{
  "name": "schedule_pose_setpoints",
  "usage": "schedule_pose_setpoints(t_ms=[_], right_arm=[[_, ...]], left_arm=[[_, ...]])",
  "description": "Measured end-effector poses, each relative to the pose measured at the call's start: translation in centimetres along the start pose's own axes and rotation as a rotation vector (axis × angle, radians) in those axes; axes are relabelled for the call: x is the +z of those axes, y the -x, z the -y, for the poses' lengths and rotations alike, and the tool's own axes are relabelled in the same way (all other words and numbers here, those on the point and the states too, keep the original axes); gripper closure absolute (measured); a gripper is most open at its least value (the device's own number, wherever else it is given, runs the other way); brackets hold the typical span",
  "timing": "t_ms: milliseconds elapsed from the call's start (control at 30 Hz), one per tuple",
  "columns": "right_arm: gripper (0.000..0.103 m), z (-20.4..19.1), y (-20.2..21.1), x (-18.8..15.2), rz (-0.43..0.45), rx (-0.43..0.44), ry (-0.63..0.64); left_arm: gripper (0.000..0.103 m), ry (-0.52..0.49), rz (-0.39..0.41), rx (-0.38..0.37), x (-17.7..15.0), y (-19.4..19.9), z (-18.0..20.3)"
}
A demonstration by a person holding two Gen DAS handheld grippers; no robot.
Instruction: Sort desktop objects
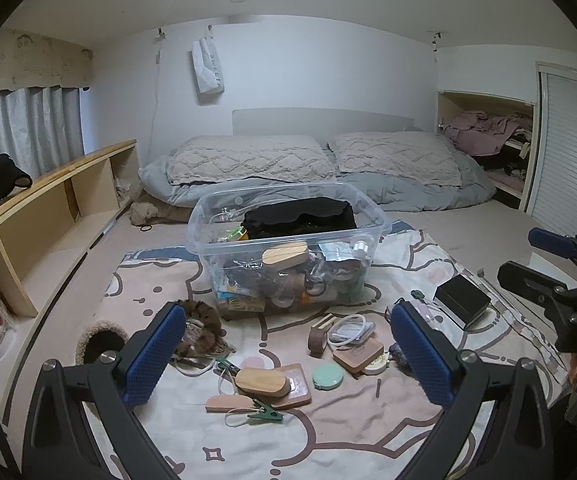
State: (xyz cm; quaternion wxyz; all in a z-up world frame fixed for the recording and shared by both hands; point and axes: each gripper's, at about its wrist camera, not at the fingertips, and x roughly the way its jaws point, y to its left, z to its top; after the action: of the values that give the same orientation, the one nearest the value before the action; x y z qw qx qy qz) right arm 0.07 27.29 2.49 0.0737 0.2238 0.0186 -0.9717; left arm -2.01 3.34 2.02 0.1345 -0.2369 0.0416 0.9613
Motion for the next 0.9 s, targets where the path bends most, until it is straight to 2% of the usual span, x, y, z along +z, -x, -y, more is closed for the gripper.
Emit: schedule_pose_setpoints(t_ms=[900], right_arm=[[0.000,-0.33,0.00,-0.29,-0.006,0.001,0.015]], left_arm=[[0.000,-0.013,-0.001,-0.010,-0.24,-0.07,0.35]])
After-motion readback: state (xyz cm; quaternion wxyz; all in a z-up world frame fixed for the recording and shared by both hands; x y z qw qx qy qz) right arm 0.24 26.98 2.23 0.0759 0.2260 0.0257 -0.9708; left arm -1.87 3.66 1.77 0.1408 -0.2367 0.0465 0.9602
